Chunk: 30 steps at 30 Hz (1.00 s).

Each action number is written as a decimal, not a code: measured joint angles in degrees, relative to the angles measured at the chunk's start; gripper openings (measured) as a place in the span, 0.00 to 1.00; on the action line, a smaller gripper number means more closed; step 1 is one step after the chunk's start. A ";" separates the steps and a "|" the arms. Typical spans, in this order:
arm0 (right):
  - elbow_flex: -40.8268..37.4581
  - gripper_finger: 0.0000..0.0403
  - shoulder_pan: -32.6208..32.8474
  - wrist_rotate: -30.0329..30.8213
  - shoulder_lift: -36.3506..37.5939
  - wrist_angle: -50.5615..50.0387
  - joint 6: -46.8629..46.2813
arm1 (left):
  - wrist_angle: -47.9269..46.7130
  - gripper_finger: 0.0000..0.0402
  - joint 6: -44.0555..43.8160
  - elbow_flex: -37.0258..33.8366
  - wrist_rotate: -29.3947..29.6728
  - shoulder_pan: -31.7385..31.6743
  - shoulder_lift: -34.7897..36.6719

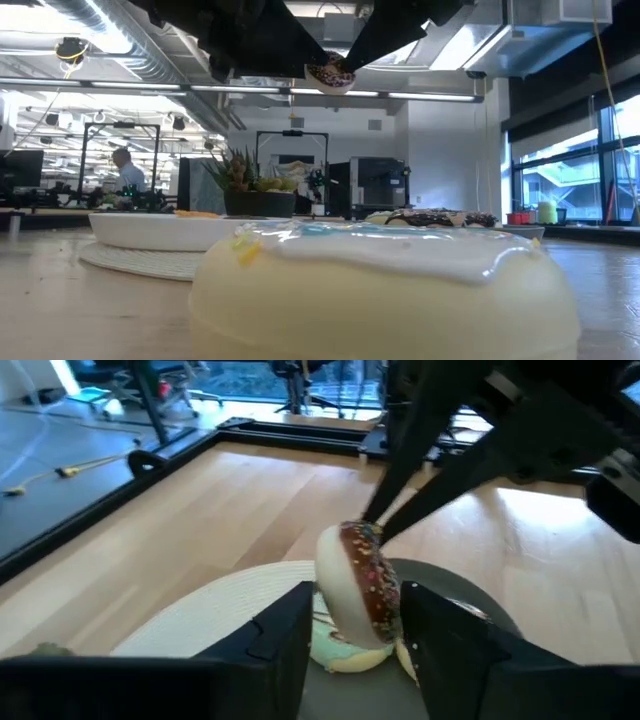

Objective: Pick & Place donuts
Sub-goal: Put the small brown donut on the white plate

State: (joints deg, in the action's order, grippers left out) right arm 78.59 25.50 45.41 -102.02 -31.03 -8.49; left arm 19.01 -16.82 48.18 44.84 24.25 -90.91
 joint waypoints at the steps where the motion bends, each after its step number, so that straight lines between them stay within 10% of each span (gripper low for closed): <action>1: 0.00 0.04 0.00 0.01 0.00 -0.01 -0.02 | -0.01 0.35 -0.01 0.00 0.65 0.00 0.02; 16: 0.00 0.07 0.00 -2.55 0.00 -0.04 1.29 | -0.03 0.10 0.00 0.00 0.63 0.02 0.02; 30: -1.53 0.42 3.91 -8.45 9.23 -15.31 -1.83 | -10.17 0.05 -7.80 0.00 -2.71 0.48 3.07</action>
State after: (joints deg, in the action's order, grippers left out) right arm 77.05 29.40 36.96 -92.79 -46.33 -10.32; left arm 8.84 -24.62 48.18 42.13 24.73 -87.85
